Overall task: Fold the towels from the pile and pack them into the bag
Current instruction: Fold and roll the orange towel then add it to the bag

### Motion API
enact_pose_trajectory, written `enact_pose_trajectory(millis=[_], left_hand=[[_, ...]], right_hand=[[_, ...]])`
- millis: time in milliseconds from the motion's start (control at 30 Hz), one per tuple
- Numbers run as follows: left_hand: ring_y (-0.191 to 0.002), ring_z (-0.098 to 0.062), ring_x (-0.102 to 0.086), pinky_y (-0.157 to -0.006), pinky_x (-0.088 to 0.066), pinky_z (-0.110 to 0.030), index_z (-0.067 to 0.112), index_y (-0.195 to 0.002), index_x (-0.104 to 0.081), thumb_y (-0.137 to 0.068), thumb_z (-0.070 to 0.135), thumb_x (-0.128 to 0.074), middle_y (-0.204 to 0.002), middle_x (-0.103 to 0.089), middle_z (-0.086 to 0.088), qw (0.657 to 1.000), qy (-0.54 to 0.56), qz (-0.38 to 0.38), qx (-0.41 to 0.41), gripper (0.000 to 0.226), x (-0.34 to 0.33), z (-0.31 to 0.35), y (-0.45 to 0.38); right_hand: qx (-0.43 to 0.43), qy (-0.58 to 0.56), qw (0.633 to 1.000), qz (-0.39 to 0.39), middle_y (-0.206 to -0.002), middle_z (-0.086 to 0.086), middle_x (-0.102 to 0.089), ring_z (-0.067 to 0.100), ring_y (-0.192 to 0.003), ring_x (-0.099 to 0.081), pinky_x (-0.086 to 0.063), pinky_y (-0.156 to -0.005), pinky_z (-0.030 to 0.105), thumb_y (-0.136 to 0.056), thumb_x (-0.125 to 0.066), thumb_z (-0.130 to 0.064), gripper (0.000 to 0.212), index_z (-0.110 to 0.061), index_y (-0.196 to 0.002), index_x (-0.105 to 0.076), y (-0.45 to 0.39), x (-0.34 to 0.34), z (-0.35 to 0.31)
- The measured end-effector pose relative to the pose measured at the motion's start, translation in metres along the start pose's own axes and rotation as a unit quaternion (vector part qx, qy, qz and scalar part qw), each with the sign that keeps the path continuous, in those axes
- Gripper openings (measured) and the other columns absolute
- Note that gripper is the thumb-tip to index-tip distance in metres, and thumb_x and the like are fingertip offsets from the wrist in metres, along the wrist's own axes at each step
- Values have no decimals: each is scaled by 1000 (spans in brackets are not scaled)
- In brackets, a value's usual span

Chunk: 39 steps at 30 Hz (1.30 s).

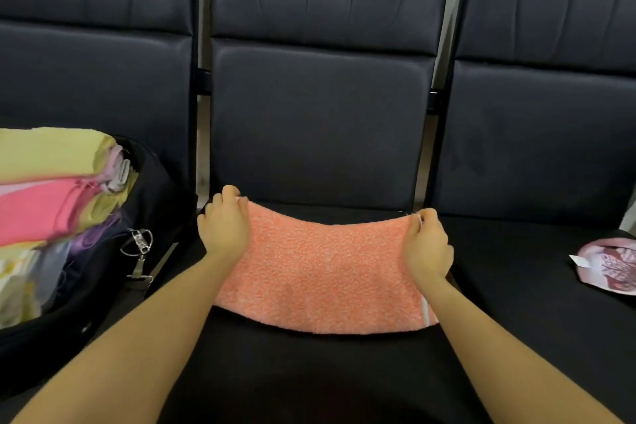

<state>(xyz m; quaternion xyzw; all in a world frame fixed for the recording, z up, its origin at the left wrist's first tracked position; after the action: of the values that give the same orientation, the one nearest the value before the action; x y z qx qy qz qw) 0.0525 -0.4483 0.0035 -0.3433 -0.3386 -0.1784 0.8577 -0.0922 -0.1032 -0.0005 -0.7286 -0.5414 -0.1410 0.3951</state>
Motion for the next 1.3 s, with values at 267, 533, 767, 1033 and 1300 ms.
enact_pose_trajectory(millis=[267,533,767,1033,1300], left_hand=[[-141,-39,-16,-114,-15,-50,23,-153,-7,-101,41,-26,-154,-13,-25,969,-172,-175,-23,59,-61,-11,77],[-144,-36,18,-111,11,-59,25,-151,14,-100,49,-13,-155,23,-21,921,-227,-315,-20,62,-54,-32,135],[-135,-39,-27,-112,-19,-47,24,-150,-19,-98,19,-31,-148,-22,-27,944,-232,-234,2,53,-6,-39,135],[-106,-22,-51,-98,-32,-36,32,-150,-18,-96,14,-41,-114,-52,-4,944,-232,-208,-106,62,3,-33,125],[-87,-35,-59,-73,-45,-41,25,-141,-44,-89,15,-55,-107,-63,-11,991,11,-58,-123,54,70,-3,101]], right_hand=[[269,110,940,-178,-153,5,-31,24,-139,-30,-23,-112,36,-101,-39,-26,45,-18,-145,-36,64,-66,-47],[245,272,853,-371,-159,-1,18,18,-146,18,12,-116,41,-102,-9,-48,56,-32,-151,11,129,-83,3],[231,245,863,-378,-162,-1,5,18,-148,7,6,-117,43,-103,-17,-46,54,-29,-154,-8,148,-66,0],[336,221,823,-400,-161,-11,2,12,-148,3,4,-117,39,-101,-18,-53,54,-40,-151,-7,178,-67,-16],[317,212,803,-459,-159,-9,14,15,-147,13,10,-116,44,-100,-15,-56,56,-41,-151,2,207,-101,-36]])
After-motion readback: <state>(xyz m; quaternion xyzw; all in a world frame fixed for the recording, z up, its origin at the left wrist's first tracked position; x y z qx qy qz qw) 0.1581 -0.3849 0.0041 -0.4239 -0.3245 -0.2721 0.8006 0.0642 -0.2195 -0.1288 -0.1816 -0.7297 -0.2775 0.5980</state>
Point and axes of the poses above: each hand's wrist, its own y-axis away from the middle knuckle, its own x-axis out of the back of the hand, z = x × y, the point moved 10 cm from there along -y, towards the middle knuckle
